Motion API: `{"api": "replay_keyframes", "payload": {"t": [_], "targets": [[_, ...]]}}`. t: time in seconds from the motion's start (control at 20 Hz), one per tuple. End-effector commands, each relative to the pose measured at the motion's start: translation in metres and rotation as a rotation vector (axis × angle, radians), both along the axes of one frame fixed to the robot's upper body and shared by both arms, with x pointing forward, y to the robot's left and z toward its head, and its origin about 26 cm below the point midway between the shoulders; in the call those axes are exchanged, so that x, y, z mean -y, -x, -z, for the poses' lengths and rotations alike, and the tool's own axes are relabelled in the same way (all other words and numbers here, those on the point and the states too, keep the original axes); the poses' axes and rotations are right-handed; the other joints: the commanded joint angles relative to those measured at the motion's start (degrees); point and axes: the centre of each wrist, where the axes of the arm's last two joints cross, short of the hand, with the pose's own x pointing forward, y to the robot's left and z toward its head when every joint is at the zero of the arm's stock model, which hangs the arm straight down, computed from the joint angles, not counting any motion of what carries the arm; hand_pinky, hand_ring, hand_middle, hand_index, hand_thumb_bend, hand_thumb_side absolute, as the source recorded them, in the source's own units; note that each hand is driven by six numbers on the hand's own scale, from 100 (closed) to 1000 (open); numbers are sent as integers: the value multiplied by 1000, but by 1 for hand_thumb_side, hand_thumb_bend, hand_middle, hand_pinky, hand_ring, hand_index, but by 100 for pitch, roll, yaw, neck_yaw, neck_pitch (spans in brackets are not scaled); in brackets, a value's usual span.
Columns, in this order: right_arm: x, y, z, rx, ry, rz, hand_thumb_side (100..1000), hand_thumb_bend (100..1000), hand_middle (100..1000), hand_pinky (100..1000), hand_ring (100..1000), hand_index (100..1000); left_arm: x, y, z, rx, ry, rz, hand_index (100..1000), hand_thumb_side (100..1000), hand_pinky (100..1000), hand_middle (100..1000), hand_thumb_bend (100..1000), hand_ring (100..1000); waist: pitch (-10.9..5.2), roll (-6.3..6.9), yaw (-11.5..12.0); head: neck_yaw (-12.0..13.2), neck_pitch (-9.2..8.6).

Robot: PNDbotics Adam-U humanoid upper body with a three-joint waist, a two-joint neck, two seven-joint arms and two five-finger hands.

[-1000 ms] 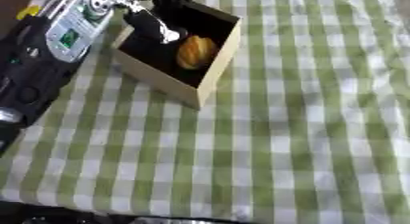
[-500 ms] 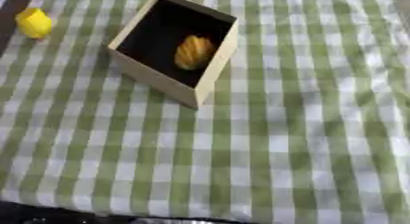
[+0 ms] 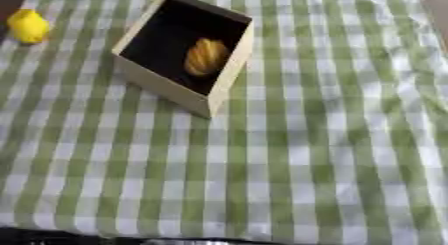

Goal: Pick up objects on the table and place them in the box.

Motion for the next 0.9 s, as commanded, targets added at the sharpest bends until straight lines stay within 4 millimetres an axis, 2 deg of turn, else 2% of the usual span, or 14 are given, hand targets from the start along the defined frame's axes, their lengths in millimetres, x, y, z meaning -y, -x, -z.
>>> {"api": "replay_keyframes", "payload": {"t": [0.05,0.4,0.65,0.9], "targets": [[3,3,-12,41,39,10,623,100,716,926,816,903,-29,1,-12,16,11,-98,887,232,795,782,427,858,-58,19,-85,95,-94],[3,3,-15,51,39,8,628,100,715,928,817,904,-61,-2,-6,34,114,-215,891,225,789,780,404,854,154,58,-317,452,-264],[3,3,-15,57,36,8,632,100,713,930,818,905,-70,-1,-4,18,137,-249,891,227,792,783,406,864,276,59,-321,665,-378],[2,2,-17,64,36,2,632,100,712,930,818,904,-76,-2,0,-4,166,-286,890,226,790,780,404,866,389,23,-339,713,-450]]}}
